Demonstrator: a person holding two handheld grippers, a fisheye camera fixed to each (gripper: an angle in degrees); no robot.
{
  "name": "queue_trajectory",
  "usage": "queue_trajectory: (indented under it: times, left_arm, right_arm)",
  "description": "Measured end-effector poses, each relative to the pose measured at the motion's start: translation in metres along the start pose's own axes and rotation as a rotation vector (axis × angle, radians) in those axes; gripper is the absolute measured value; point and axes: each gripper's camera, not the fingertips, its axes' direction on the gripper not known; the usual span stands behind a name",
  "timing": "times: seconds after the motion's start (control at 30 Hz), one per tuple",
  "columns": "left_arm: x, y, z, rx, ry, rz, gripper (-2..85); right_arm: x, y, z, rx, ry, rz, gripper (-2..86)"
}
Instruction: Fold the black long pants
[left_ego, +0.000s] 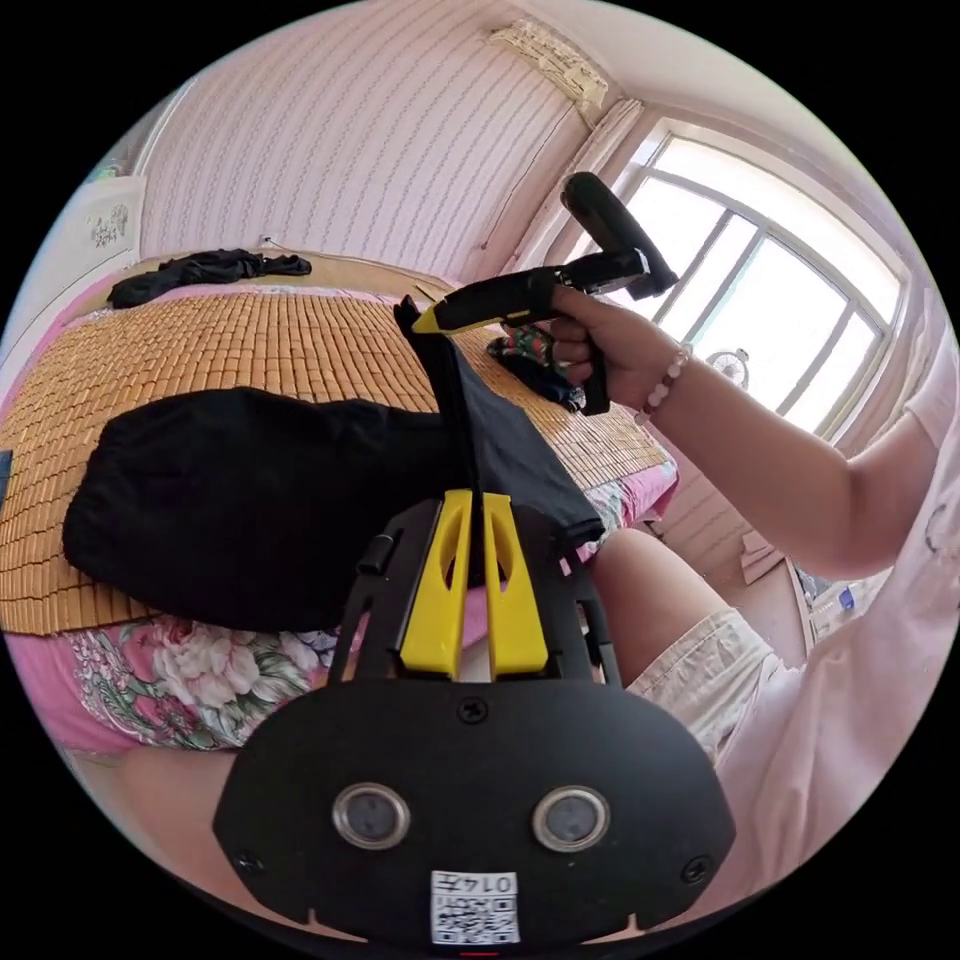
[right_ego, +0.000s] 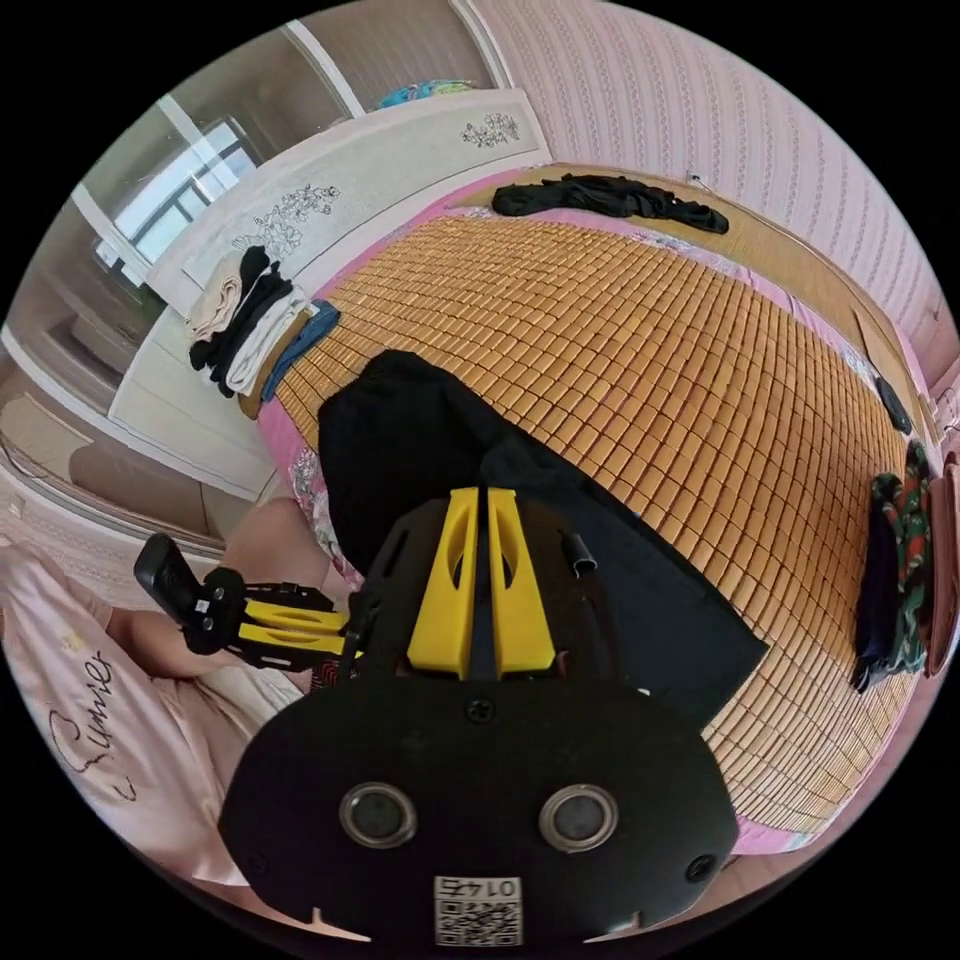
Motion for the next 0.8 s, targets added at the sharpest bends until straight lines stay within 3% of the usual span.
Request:
queue_trajectory:
  times: [0.23, 0.3, 0.47, 0.67, 0.8]
  left_arm:
    - [-0.073, -0.002, -0.118, 0.145, -0.309, -0.155, 3.3]
    - [-0.11, 0.003, -0.136, 0.107, -0.482, -0.207, 10.6]
    - [-0.151, 0.028, -0.143, -0.019, -0.614, -0.342, 12.9]
    - [-0.083, 0.038, -0.126, 0.154, -0.398, -0.198, 5.1]
    - [-0.029, 0.032, -0.047, 0.024, -0.204, -0.137, 0.6]
  right_arm:
    - [-0.05, -0.103, 0.029, 0.171, -0.288, -0.103, 3.7]
    - [-0.053, -0.132, 0.077, 0.092, -0.279, -0.046, 6.9]
    - [-0.043, -0.111, 0.098, 0.008, -0.265, -0.021, 8.6]
    - [-0.012, -0.012, 0.061, -0.047, 0.04, 0.013, 2.2]
    - [-0.024, 0.03, 0.077, -0.216, 0.01, 0.027, 0.1]
